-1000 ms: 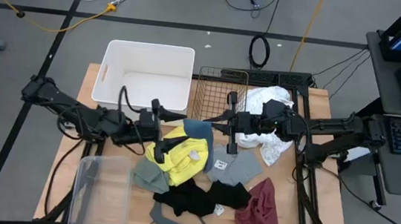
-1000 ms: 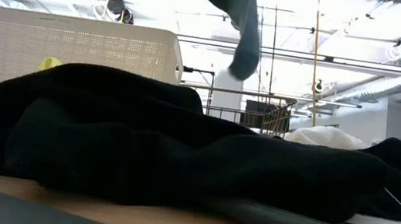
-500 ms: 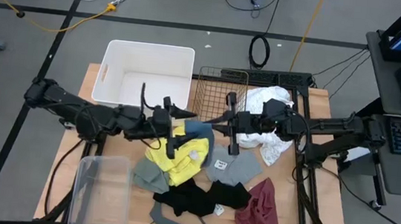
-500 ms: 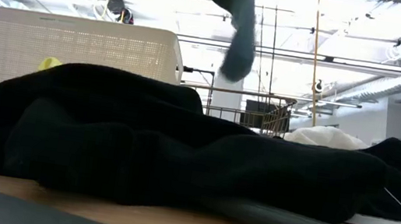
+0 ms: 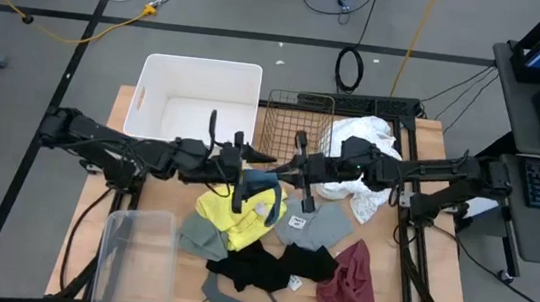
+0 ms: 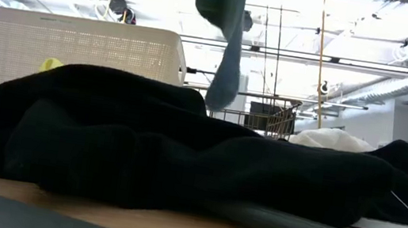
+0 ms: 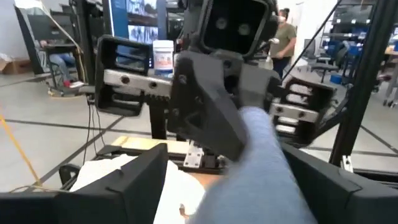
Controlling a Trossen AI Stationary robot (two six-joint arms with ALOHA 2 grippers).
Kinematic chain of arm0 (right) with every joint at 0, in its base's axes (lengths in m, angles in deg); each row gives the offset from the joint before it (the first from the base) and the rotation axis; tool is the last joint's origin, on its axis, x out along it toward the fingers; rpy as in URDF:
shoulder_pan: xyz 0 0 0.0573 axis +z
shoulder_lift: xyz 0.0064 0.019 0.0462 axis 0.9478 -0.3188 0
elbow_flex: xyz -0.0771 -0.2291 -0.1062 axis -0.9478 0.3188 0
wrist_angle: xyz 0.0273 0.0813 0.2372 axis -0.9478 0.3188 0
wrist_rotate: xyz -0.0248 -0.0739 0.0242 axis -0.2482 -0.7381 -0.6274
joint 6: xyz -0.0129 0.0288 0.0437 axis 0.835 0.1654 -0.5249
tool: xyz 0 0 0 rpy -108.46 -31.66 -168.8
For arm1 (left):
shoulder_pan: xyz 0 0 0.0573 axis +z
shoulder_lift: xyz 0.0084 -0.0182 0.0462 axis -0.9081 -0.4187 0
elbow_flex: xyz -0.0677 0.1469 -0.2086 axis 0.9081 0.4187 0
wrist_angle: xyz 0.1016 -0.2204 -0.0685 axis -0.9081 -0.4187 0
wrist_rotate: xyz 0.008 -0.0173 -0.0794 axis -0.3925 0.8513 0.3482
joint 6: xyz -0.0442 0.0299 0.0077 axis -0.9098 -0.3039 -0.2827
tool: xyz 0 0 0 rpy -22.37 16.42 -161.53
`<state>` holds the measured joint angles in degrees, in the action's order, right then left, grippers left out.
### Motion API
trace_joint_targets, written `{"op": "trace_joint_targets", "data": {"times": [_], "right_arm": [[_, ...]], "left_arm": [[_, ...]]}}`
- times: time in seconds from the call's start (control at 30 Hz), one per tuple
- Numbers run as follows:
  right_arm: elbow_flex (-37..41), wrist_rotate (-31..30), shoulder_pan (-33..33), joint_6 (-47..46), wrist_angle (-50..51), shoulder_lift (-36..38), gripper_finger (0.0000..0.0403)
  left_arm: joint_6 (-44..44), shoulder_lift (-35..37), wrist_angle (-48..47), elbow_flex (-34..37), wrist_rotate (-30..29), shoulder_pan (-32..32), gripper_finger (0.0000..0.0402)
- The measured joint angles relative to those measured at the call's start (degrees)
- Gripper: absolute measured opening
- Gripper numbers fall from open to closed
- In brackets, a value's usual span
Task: Pick & Place Cloths
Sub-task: Put the blue sock into the transparent bin
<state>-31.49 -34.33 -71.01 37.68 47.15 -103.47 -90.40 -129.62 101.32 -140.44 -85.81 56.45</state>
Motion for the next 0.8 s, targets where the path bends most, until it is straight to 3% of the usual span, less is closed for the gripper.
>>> {"op": "trace_joint_targets", "data": {"times": [0.33,0.53,0.8], "right_arm": [[0.0,0.32,-0.99,0.4,-0.22,0.62,0.0],[0.0,0.31,-1.14,1.01,0.23,0.55,0.0014],[-0.09,0.05,-1.14,1.41,9.04,1.82,0.0079]], "left_arm": [[-0.52,0.66,-5.78,-0.02,3.47,0.69,0.0025],[-2.64,0.62,-6.95,-0.02,4.51,1.47,0.001],[-12.5,3.28,-15.12,-1.52,5.9,1.49,0.0004]]}}
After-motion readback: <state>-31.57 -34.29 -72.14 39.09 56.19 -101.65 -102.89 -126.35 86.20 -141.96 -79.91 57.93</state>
